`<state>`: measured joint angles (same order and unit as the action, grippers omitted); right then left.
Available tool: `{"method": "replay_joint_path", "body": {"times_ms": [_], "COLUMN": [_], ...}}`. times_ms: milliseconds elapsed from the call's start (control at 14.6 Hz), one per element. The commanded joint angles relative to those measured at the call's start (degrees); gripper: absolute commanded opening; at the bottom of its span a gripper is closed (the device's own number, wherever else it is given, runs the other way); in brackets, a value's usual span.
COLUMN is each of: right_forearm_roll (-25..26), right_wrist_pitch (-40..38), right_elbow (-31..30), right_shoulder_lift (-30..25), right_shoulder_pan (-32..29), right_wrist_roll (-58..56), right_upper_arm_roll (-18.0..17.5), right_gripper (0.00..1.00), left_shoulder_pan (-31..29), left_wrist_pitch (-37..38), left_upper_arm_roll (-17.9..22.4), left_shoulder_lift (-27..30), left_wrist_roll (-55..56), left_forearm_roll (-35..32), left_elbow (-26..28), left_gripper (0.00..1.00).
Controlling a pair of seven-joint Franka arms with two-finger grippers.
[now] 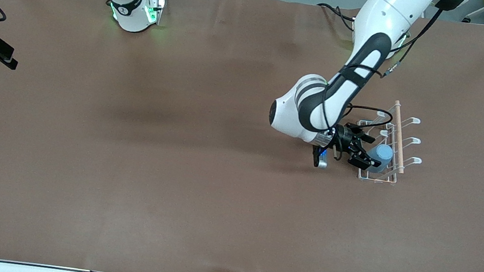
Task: Hang cup on cup holder
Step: 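Open the left gripper and lift it away from the cup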
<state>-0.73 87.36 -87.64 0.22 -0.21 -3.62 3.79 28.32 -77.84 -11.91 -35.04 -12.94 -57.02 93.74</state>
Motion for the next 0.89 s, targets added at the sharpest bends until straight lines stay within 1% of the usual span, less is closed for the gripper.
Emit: {"method": "replay_joint_path", "body": {"times_ms": [0,137,273,410,478,546,683,751,820], "right_forearm_roll": [0.9,0.9,0.8,0.8,0.8,0.8,0.8,0.8,0.8], "right_wrist_pitch": [-0.3,-0.8,-0.8,-1.7,-2.4,-2.4,-1.9,-1.7,-1.7], "right_elbow": [-0.7,-0.6,-0.6,-0.8,-1.2,-1.6,-2.4,-2.4,-2.4], "right_shoulder_lift": [-1.0,-1.1,-1.1,-1.5,-1.8,-2.2,-2.9,-2.9,-2.9], "right_shoulder_pan": [-0.9,-1.0,-1.1,-1.2,-1.2,-1.2,-1.1,-1.2,-1.2], "right_wrist_roll": [-0.2,-0.6,-0.6,-0.6,-0.6,-0.6,-0.5,-0.6,-0.6], "right_upper_arm_roll": [-1.2,-1.2,-1.2,-1.2,-1.2,-1.2,-1.2,-1.2,-1.2], "right_gripper": [1.0,1.0,1.0,1.0,1.0,1.0,1.0,1.0,1.0], "left_shoulder_pan": [-0.7,-1.4,-1.9,-4.3,-5.9,-7.7,-11.5,-12.5,-13.3], "left_wrist_pitch": [-0.2,-0.6,-1.4,-1.4,-1.4,-1.5,-4.8,-5.6,-5.6], "left_upper_arm_roll": [-0.1,-0.2,0.0,0.0,0.0,0.0,-0.3,-0.3,-0.3], "left_shoulder_lift": [1.2,3.5,4.4,4.6,5.9,7.8,11.4,13.4,14.9], "left_wrist_roll": [2.4,6.2,9.1,9.3,9.3,9.3,8.6,8.5,8.7], "left_forearm_roll": [8.0,12.7,17.4,22.4,25.5,27.6,28.5,28.8,30.9], "left_elbow": [-8.1,-10.8,-15.8,-19.9,-21.5,-22.4,-22.5,-22.4,-22.4], "left_gripper": [1.0,1.0,1.0,1.0,1.0,1.0,1.0,1.0,1.0]}}
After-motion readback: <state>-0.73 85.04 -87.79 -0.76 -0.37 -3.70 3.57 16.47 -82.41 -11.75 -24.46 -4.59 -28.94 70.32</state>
